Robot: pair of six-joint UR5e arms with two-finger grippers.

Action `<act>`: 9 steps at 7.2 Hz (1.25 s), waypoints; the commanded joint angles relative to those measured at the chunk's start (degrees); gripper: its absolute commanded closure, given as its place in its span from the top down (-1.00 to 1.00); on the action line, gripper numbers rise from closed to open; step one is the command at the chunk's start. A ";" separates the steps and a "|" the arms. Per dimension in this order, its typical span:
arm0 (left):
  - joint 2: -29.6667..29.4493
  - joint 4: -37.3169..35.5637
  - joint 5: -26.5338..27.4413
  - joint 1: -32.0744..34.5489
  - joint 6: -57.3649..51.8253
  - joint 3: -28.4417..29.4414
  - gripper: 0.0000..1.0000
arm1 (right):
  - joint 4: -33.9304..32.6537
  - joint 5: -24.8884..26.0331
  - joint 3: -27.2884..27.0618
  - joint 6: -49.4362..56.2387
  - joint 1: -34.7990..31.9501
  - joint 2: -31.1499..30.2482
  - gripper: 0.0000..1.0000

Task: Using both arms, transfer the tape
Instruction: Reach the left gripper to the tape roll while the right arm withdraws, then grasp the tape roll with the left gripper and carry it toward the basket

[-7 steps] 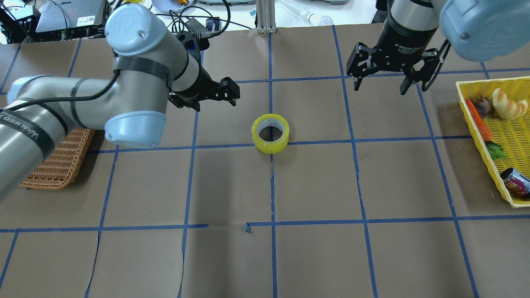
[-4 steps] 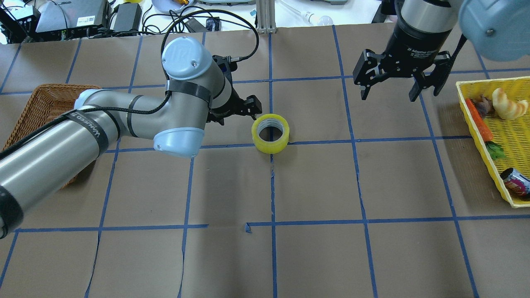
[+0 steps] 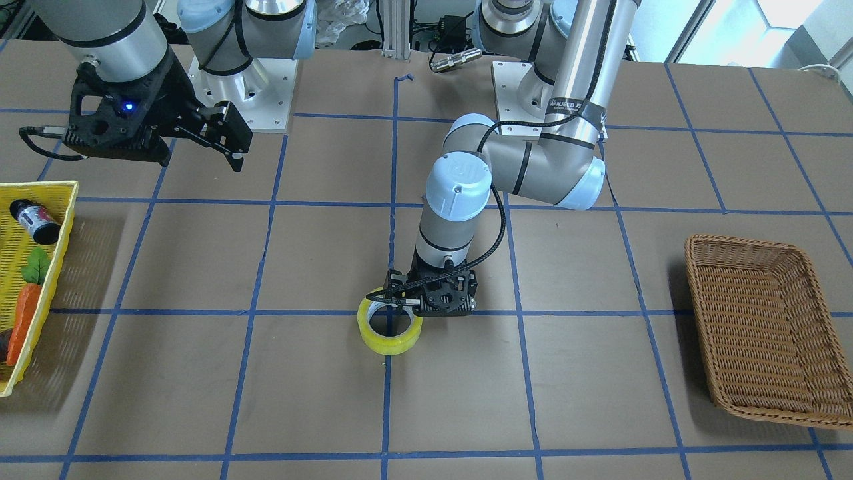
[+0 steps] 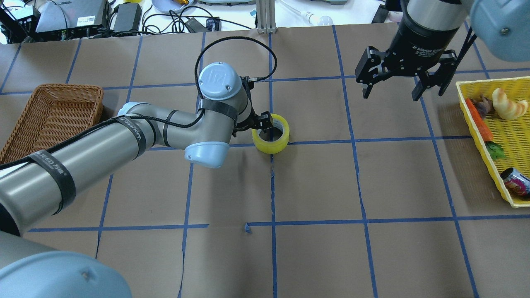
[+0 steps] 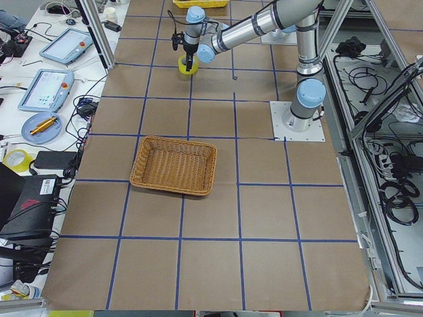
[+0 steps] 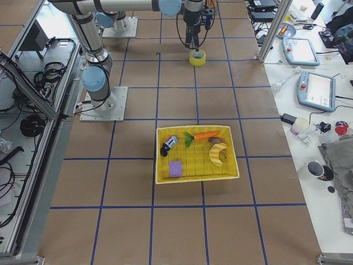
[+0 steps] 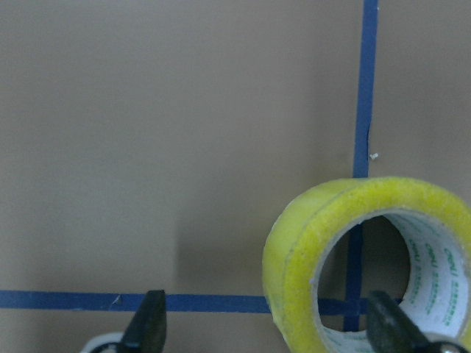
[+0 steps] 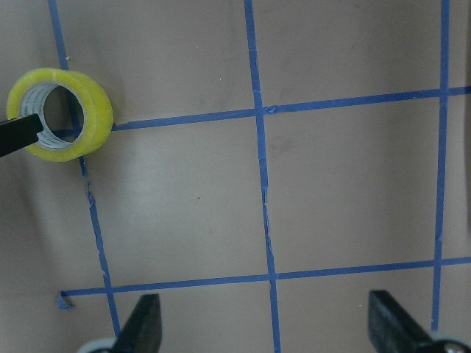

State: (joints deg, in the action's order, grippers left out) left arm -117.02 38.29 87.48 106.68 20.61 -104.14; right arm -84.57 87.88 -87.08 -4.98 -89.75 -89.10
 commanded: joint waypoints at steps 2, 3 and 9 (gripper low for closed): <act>-1.80 -0.93 -0.81 0.81 0.05 -0.27 -0.84 | -0.42 -0.17 -0.19 0.41 0.01 -0.64 1.00; -1.46 -0.93 -1.77 0.81 -0.30 0.16 -0.99 | -0.42 0.44 -0.19 0.50 0.01 -0.64 1.00; 11.18 16.34 -1.52 -16.54 -22.39 4.03 -0.98 | 0.11 1.06 -0.19 0.50 0.18 -0.90 1.00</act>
State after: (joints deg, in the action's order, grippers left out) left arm -108.92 49.91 86.01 96.22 6.40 -100.69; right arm -84.50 88.94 -87.35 -4.53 -89.61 -89.93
